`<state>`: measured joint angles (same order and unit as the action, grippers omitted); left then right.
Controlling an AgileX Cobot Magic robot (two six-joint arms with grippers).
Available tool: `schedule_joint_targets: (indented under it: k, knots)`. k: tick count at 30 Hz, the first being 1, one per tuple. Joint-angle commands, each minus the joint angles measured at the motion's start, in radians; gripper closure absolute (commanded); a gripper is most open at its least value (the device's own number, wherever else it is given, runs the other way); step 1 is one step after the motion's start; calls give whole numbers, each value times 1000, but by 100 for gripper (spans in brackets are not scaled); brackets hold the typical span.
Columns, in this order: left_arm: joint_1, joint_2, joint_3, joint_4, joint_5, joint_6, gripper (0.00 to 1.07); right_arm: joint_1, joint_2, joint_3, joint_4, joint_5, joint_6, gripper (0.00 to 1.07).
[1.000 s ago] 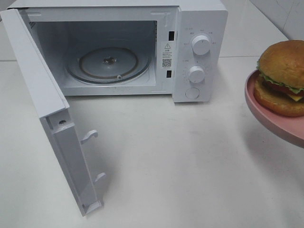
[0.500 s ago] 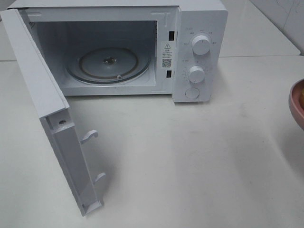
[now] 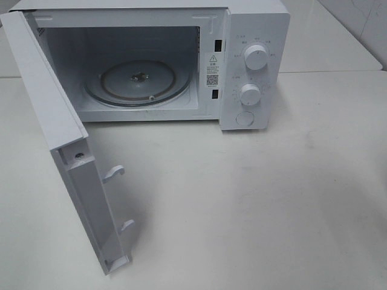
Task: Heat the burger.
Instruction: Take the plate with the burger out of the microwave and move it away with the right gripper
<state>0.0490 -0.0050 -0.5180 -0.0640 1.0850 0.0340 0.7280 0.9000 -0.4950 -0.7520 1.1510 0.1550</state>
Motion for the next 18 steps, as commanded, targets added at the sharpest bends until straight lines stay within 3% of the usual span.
schedule_joint_targets:
  k: [1, 18]
  knots:
    - [-1, -18, 2, 3, -14, -3, 13, -2, 57, -52, -79, 27, 98, 107]
    - [-1, -18, 2, 3, -14, -3, 13, -2, 369, -161, -87, 92, 426, 107]
